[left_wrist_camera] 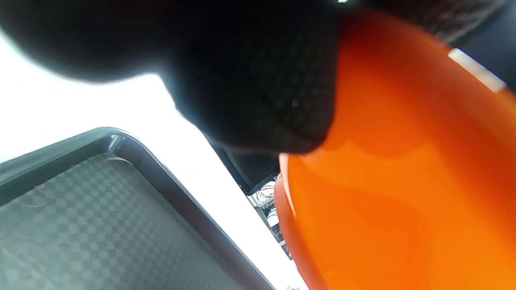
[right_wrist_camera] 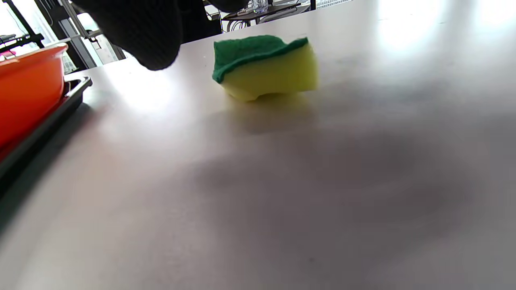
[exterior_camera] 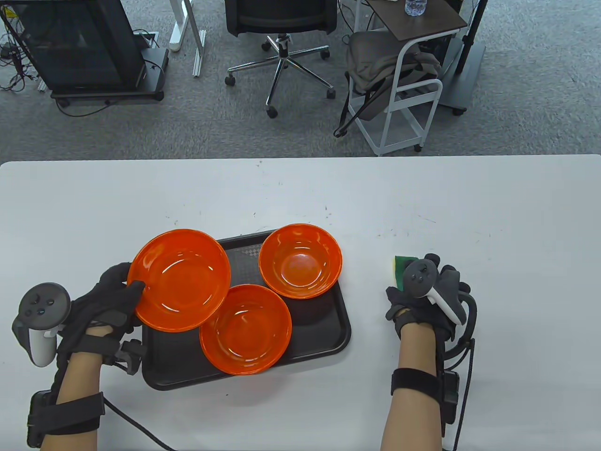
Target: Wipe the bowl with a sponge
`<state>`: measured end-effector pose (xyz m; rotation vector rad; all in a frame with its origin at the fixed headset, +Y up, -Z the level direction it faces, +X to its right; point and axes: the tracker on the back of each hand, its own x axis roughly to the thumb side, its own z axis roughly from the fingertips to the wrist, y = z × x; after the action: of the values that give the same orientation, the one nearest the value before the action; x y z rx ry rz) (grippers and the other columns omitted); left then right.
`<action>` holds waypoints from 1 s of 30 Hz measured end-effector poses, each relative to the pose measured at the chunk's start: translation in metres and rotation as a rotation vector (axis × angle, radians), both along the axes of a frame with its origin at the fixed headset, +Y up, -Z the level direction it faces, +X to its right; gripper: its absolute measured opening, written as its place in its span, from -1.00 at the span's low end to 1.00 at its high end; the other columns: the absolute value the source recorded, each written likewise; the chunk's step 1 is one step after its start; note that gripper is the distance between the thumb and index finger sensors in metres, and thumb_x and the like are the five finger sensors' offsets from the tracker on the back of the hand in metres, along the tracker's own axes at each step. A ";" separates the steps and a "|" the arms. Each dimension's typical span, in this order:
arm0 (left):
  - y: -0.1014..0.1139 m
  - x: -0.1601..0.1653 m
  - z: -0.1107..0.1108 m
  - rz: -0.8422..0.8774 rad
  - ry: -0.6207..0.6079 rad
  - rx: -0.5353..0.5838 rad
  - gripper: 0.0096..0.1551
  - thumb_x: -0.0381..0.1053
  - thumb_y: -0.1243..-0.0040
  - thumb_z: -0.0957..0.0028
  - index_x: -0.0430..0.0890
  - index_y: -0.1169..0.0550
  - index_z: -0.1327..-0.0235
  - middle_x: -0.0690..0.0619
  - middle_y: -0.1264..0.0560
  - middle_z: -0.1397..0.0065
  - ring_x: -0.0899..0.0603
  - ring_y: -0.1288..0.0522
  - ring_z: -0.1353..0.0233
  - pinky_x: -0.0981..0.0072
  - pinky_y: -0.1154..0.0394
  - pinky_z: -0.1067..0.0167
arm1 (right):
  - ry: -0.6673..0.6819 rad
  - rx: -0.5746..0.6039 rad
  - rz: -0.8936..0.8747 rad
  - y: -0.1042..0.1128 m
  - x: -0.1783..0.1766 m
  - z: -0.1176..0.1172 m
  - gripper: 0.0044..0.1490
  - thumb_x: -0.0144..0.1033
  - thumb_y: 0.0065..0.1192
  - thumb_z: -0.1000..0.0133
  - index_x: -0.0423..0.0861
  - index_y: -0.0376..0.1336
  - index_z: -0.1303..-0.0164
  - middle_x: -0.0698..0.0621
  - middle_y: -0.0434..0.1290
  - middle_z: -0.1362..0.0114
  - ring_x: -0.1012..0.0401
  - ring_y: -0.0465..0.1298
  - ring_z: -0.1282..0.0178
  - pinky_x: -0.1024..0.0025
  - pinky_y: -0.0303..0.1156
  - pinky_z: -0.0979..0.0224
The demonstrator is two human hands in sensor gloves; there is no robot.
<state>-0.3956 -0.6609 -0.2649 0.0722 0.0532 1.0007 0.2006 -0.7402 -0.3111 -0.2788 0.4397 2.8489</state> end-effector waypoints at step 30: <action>-0.002 0.001 -0.002 -0.016 -0.009 -0.001 -0.30 0.13 -0.41 0.00 -0.18 -0.47 -0.31 -0.01 -0.73 0.28 0.01 -0.76 0.55 0.40 -0.71 0.63 | 0.070 0.280 0.093 0.036 -0.008 0.011 -0.29 -0.12 0.25 -0.30 -0.07 0.02 -0.55 -0.30 0.15 -0.67 -0.17 0.52 -0.40 -0.31 0.30 -0.39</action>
<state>-0.3951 -0.6633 -0.2665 0.0669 0.0445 0.9850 0.1927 -0.7046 -0.3000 -0.1505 0.0373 2.9696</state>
